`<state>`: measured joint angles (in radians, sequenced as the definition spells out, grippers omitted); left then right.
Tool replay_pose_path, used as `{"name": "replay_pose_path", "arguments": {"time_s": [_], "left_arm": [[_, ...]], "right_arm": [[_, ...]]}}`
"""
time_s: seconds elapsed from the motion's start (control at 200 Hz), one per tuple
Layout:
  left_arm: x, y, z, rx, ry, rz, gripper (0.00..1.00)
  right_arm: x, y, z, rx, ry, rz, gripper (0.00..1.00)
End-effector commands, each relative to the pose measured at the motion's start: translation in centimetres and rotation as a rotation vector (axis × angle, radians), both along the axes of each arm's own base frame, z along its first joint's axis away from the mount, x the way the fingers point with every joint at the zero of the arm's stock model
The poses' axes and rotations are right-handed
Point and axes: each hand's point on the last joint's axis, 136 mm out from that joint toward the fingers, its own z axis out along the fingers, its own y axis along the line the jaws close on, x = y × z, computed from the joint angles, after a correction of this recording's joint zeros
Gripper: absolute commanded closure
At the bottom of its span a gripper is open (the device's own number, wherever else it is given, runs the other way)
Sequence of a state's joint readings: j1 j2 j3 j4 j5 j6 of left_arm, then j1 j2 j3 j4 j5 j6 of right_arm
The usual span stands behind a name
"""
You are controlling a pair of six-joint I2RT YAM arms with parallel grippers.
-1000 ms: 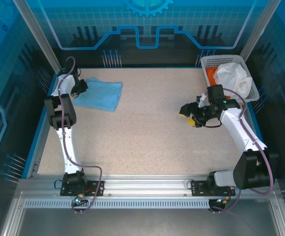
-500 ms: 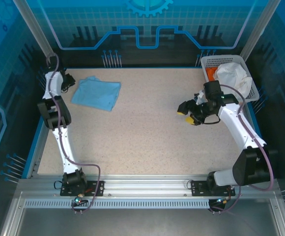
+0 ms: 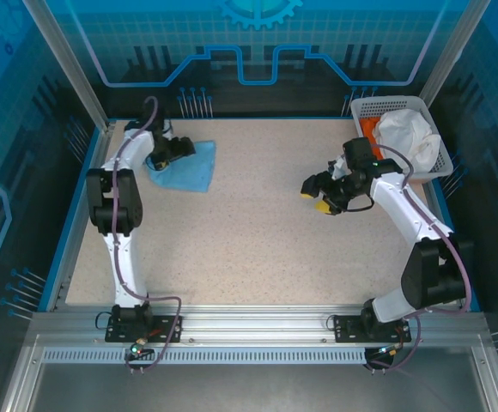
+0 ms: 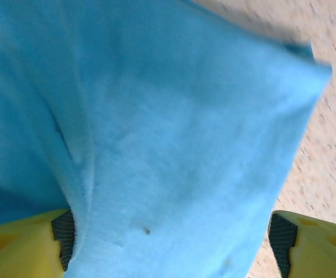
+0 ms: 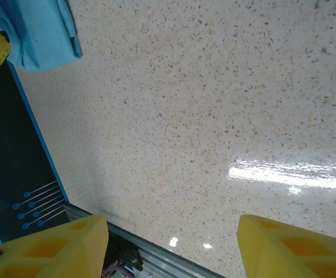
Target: Fold and stack the t-shirts
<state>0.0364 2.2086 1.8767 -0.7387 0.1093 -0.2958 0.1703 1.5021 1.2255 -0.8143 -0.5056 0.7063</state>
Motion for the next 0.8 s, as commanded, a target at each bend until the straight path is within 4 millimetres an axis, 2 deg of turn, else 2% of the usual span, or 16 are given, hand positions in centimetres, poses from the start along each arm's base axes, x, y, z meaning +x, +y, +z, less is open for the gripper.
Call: {"name": "replay_pose_path", "arguments": {"time_s": [0.0,0.055,0.195,0.38,0.57,0.63,0.695,0.795], "left_arm": [[-2.1,1.6,-2.4,0.056,0.103,0.032,0.07],[-2.5,1.9,-2.8,0.096,0.131,0.036,0.02],[-3.4,3.9,-2.3,0.222,0.155,0.085,0.01],[-5.1,9.7,-0.5,0.400,0.192,0.251,0.02],[-6.5,14.2,1.8,0.424,0.184,0.384,0.04],[-6.5,14.4,2.4,0.420,0.181,0.385,0.06],[-6.1,13.5,3.4,0.394,0.147,0.358,0.10],[-4.1,8.5,4.8,0.257,0.027,0.201,0.12]], "right_arm": [[0.1,0.8,-0.3,0.020,-0.007,0.031,0.38],[0.1,0.8,-0.4,0.021,-0.008,0.035,0.38],[-0.1,0.8,-0.5,0.027,-0.010,0.042,0.38],[-0.4,0.7,-0.8,0.035,-0.012,0.037,0.38],[-1.1,0.3,-1.1,0.037,-0.015,0.029,0.38],[-1.3,0.1,-1.2,0.038,-0.015,0.023,0.38],[-1.4,0.0,-1.3,0.041,-0.016,0.019,0.38],[-1.5,-0.2,-1.6,0.044,-0.015,0.013,0.38]]}}
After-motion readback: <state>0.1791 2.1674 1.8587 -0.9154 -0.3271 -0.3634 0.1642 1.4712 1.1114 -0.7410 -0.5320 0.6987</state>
